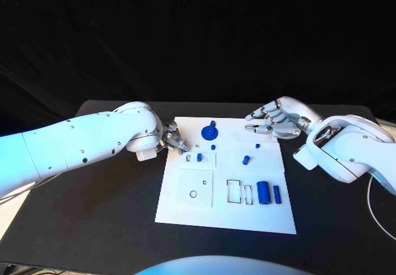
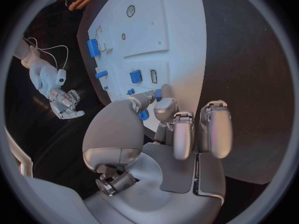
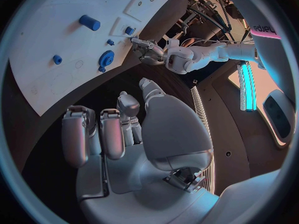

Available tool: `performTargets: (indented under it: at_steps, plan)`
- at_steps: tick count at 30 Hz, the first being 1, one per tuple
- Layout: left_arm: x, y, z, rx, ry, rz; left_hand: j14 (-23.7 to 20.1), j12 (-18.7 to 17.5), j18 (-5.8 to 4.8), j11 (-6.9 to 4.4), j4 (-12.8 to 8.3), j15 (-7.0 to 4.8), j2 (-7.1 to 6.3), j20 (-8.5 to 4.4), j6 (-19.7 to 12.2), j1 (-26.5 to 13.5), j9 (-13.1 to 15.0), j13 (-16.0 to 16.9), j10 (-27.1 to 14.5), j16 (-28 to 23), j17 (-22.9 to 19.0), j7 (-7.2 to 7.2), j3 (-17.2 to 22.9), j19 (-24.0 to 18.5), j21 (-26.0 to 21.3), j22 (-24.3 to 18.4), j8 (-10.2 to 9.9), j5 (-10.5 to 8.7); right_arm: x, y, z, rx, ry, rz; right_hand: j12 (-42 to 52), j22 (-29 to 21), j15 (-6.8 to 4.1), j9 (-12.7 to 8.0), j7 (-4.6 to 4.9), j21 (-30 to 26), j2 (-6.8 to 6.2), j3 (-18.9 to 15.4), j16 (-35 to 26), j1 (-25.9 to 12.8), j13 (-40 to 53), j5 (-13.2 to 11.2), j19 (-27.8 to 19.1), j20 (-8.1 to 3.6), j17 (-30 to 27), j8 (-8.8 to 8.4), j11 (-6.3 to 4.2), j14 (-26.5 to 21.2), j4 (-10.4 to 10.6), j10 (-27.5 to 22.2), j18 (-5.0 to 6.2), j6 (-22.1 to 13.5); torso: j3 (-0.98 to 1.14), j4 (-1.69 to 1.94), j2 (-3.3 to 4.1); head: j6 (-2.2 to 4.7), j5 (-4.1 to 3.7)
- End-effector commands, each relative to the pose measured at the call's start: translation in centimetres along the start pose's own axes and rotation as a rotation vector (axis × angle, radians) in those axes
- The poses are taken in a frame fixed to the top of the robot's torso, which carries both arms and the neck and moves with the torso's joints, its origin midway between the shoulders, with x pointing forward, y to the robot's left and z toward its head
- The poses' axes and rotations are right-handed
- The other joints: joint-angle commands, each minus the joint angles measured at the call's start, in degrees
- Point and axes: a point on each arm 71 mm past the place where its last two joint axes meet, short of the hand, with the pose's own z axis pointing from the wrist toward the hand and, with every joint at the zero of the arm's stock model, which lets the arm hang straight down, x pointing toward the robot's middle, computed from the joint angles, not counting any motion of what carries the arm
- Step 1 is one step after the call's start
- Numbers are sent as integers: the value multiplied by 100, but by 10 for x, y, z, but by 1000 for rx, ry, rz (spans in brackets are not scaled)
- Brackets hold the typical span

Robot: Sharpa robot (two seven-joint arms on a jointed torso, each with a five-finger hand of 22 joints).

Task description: Assemble the parts on the task board

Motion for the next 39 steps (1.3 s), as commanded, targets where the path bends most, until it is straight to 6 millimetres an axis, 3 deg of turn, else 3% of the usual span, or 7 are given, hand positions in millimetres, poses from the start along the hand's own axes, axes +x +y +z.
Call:
performTargets:
  at_steps: [1, 14, 26, 35, 39]
  plan:
    - [4, -4, -3, 46, -64, 57, 614, 45, 15, 7, -870, -33, 12, -47, 45, -63, -4, 16, 56, 17, 1509, -7, 855, 255, 51, 853, 32, 66, 1, -1, 0, 4, 16, -10, -25, -2, -48, -4, 7, -22, 3, -37, -35, 65, -6, 28, -28, 6, 316, -16, -18, 346, 0, -39, 75, -5, -10, -9, 6, -20, 7]
    - [13, -6, -5, 52, -24, 127, 614, 54, 14, 0, -925, -39, -27, -54, 72, -117, -20, 25, 76, 17, 1509, -15, 892, 258, 54, 860, 34, 134, 2, -2, 1, 5, 19, -11, -25, -2, -48, -4, 7, -22, 3, -37, -35, 65, -6, 28, -28, 6, 316, -16, -18, 346, 0, -39, 75, -5, 2, -9, 3, -85, -20]
    - [10, -6, -8, 72, -48, 70, 614, 62, 14, -5, -942, -41, -17, -55, 90, -119, -27, 34, 89, 17, 1509, -20, 912, 259, 55, 862, 37, 145, 2, -3, 1, 7, 19, -12, -25, -2, -48, -4, 7, -22, 3, -37, -35, 65, -6, 28, -28, 6, 316, -16, -18, 346, 0, -39, 75, -5, -1, -12, 3, -85, -36]
    - [7, 2, -12, 59, 97, 16, 614, 4, 27, 7, -915, -36, 27, -54, 91, -187, -58, -29, 64, 17, 1509, -9, 920, 232, 7, 817, 10, 97, 2, -4, 1, 10, 19, -12, -25, -2, -48, -4, 7, -22, 3, -37, -35, 65, -6, 28, -28, 6, 316, -16, -18, 346, 0, -39, 75, -5, 0, 6, 1, -88, -54]
    - [3, 5, -13, 53, 155, -7, 614, -1, 28, 7, -915, -34, 37, -53, 90, -194, -65, -33, 62, 17, 1509, -8, 921, 230, 4, 816, 4, 75, 2, -4, 2, 10, 19, -12, -25, -2, -48, -4, 7, -22, 3, -37, -35, 65, -6, 28, -28, 6, 316, -16, -18, 346, 0, -39, 75, -5, 1, -3, 0, -91, -49]
